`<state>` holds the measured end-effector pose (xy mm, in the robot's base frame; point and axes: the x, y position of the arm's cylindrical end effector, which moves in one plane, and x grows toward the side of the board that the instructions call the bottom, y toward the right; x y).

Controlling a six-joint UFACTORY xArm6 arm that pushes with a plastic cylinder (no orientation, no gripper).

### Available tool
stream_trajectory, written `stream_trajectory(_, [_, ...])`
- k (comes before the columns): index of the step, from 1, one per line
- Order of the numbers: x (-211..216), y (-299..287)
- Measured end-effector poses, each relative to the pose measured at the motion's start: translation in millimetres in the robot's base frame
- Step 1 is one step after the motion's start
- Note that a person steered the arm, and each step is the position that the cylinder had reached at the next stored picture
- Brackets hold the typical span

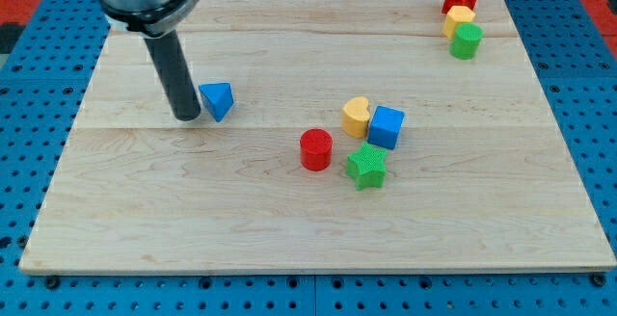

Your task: Place the blue triangle vertically above the red circle

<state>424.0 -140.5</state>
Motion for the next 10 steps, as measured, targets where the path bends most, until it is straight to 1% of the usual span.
stream_trajectory(3, [-23,10])
stream_trajectory(5, [-36,31])
stream_trajectory(7, [-73,45])
stream_trajectory(8, [-81,65])
stream_trajectory(10, [-79,128])
